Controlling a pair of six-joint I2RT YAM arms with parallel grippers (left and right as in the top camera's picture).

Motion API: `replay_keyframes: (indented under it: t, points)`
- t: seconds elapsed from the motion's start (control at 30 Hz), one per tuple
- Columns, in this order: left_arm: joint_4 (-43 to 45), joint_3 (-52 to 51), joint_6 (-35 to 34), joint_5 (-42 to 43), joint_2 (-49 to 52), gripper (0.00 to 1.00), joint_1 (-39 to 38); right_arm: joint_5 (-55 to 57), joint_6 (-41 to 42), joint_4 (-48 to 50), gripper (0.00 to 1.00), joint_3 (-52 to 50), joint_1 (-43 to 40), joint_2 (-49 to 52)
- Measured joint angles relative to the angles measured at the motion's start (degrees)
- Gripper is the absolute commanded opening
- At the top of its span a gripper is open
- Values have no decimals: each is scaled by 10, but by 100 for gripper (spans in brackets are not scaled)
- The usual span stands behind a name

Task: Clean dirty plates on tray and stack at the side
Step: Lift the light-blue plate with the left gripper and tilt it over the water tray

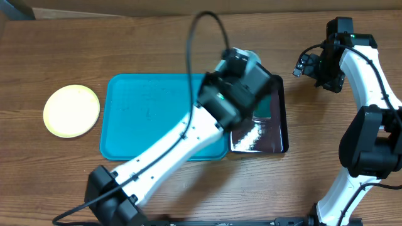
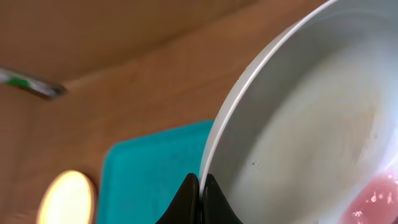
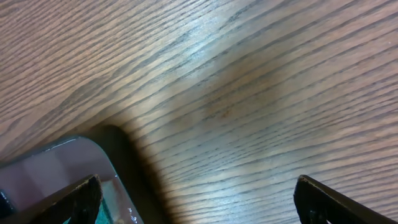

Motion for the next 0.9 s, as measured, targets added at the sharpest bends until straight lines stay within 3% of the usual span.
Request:
replay_keyframes:
  t: [0.43,0.67,0.9]
  points:
    - [35,0,10,-313,0,4,-153,0,0,0,100,0,0,0]
    - [84,0,58,-376,0,4,-188,0,0,0,100,0,0,0]
    - [103,0,84,-388,0,4,-189,0,0,0,100,0,0,0]
